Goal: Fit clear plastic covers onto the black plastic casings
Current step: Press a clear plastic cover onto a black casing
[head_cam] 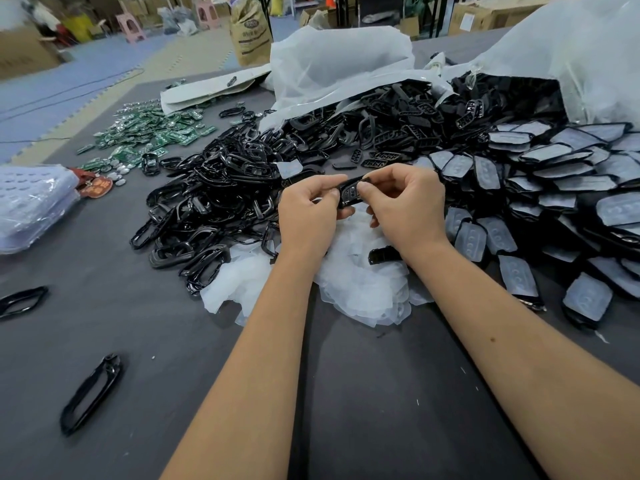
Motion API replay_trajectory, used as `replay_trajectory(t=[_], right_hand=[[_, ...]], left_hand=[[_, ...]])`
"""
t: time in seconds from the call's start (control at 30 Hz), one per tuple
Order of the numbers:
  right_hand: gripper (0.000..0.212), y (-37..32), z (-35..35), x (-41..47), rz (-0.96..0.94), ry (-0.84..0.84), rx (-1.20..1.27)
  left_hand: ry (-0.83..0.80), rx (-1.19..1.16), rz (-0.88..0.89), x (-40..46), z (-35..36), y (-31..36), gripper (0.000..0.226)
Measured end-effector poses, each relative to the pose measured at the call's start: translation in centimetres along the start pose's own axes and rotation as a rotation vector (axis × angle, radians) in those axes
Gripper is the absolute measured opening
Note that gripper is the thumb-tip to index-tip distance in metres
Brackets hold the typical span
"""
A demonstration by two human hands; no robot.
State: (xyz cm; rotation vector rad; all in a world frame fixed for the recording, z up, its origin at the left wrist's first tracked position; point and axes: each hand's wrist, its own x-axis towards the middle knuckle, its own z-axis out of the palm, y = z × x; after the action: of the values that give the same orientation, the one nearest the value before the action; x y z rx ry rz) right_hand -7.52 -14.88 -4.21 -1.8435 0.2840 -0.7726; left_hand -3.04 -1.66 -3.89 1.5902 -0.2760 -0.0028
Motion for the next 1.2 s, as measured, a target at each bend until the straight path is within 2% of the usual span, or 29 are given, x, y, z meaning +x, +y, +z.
replay_trajectory(t=[0.73, 0.8, 1.03, 1.2], right_hand=[[0.012, -0.43, -0.15, -0.21, 0.023, -0.002, -0.105], [0.012, -0.28, -0.15, -0.12, 0.046, -0.036, -0.072], [0.008, -0.04, -0.5, 0.45, 0.18, -0.149, 0.265], [0.01, 0.17, -0.45, 0.39, 0.162, -0.148, 0.232]], left_hand=[[0.001, 0.069, 0.048, -0.12, -0.32, -0.15, 0.012], [0.011, 0.046, 0.042, -0.06, -0.36, -0.23, 0.01], [0.016, -0.032, 0.034, 0.05, -0.53, -0.21, 0.01], [0.005, -0.025, 0.038, -0.16, -0.47, -0.05, 0.014]])
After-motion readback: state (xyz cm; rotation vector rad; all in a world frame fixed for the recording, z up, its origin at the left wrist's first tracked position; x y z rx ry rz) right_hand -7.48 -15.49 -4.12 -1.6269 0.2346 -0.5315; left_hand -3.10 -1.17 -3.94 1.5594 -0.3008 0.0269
